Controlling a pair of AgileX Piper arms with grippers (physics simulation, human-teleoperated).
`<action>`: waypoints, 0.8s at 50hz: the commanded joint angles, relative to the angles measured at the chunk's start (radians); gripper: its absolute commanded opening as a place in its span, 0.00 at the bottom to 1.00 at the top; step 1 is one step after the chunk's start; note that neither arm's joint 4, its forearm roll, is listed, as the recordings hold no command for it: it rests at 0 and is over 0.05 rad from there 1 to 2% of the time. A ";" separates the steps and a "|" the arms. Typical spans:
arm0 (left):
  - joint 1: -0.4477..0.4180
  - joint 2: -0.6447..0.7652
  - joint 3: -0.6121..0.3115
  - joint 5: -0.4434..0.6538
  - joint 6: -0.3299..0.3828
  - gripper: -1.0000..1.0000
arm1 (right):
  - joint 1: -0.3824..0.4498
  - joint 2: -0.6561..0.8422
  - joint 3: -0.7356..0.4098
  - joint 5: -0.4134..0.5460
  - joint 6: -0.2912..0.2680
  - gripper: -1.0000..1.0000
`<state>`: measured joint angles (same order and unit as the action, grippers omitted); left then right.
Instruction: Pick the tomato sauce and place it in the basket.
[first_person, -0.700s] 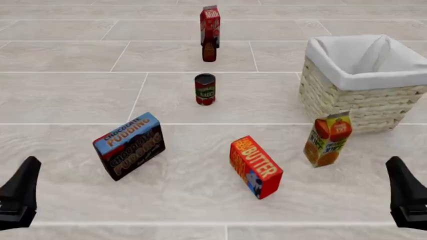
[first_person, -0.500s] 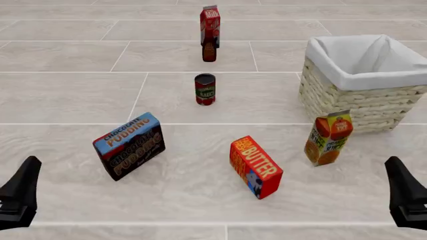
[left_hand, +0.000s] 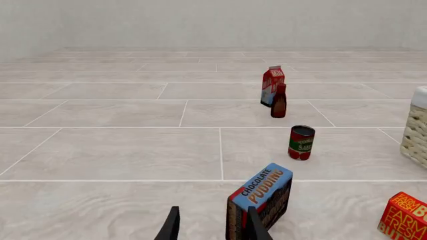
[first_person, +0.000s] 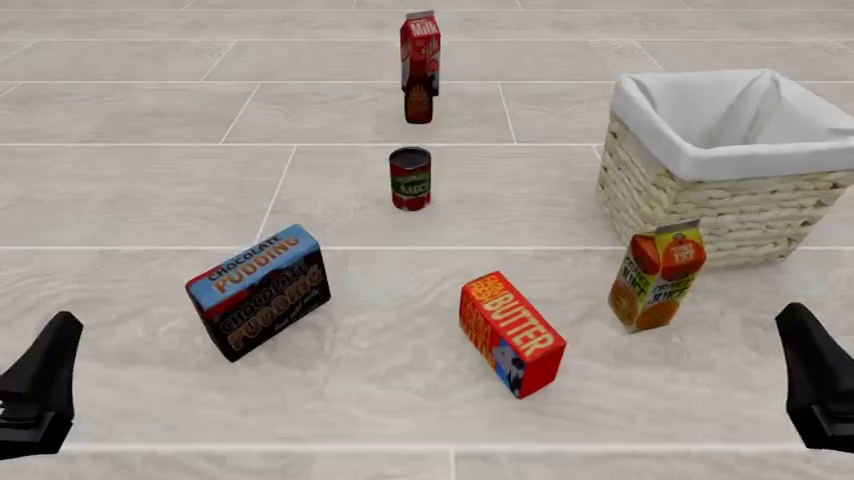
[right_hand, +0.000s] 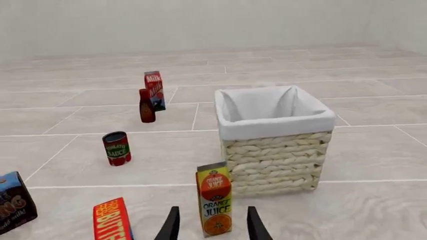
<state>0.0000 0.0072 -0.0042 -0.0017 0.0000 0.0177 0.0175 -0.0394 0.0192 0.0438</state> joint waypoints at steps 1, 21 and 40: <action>0.000 0.000 0.000 0.000 0.000 1.00 | 0.027 -0.008 -0.109 0.056 0.069 1.00; 0.000 0.000 0.000 0.000 0.000 1.00 | 0.011 0.453 -0.582 0.091 -0.253 1.00; 0.000 0.000 0.000 0.000 0.000 1.00 | 0.288 0.998 -1.142 0.216 -0.184 1.00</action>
<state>0.0000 0.0073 -0.0043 -0.0017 0.0000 0.1880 0.7650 -0.9441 0.2021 -0.1226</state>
